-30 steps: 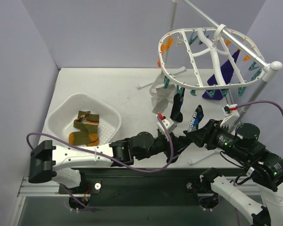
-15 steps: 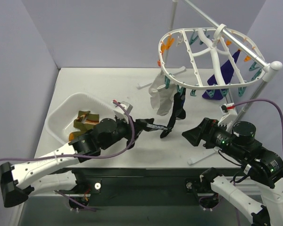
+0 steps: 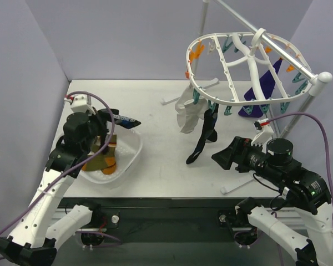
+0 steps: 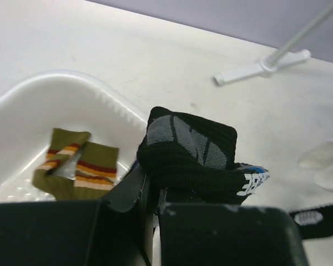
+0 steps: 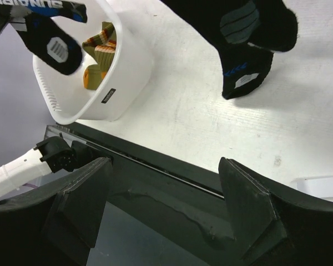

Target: Remove the socks clipped to the hanger

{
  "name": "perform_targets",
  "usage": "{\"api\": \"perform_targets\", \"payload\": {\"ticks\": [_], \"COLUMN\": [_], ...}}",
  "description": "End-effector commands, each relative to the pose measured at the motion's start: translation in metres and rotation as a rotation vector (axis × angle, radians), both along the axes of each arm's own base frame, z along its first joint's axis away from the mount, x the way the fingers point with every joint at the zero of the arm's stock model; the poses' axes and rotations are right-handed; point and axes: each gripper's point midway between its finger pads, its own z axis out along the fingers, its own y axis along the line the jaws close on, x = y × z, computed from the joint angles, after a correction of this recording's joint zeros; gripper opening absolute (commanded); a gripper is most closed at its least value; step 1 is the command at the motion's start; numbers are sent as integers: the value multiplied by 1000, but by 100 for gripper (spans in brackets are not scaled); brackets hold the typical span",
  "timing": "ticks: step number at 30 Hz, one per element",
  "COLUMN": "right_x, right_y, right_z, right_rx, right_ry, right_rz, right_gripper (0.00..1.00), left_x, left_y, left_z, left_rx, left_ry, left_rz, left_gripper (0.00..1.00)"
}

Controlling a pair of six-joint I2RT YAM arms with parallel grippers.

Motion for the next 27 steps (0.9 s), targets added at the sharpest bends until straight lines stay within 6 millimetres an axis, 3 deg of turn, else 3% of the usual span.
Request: {"api": "perform_targets", "payload": {"ticks": [1,2,4,5,9,14,16,19,21,22,25,26,27], "right_x": [4,3,4,4,5,5,5,6,6,6,8,7,7], "right_y": [-2,-2,-2,-1,-1,-1,-2,-2,-2,-2,-2,-2,-2], "right_z": [7,8,6,5,3,3,3,4,5,5,5,7,7], "right_rx": [3,4,0,-1,-7,-6,-6,-7,-6,-7,-8,-4,-5], "right_ry": [-42,-42,-38,-35,-30,-29,-31,-32,-35,-35,-32,-36,-33], "right_rz": [-12,-13,-9,-7,-9,-8,-11,-15,-17,-18,-20,-19,-19], "right_gripper": [79,79,79,79,79,79,79,79,79,79,79,79,79], "left_x": [3,3,4,3,1,-2,-3,-14,-24,-39,-53,-76,-79], "left_y": [35,35,31,29,13,-25,-41,-82,-114,-139,-176,-202,-216], "left_z": [0,-4,-8,-12,-12,-9,-9,-2,15,14,24,26,26], "left_rx": [57,53,39,26,-37,-149,-191,-291,-345,-355,-306,-299,-289], "left_ry": [19,21,23,30,17,15,11,-16,-82,-84,-187,-199,-220], "left_rz": [118,122,108,100,27,-148,-214,-406,-549,-635,-724,-814,-838], "left_gripper": [0,4,42,68,87,89,85,79,78,78,78,78,78]}}
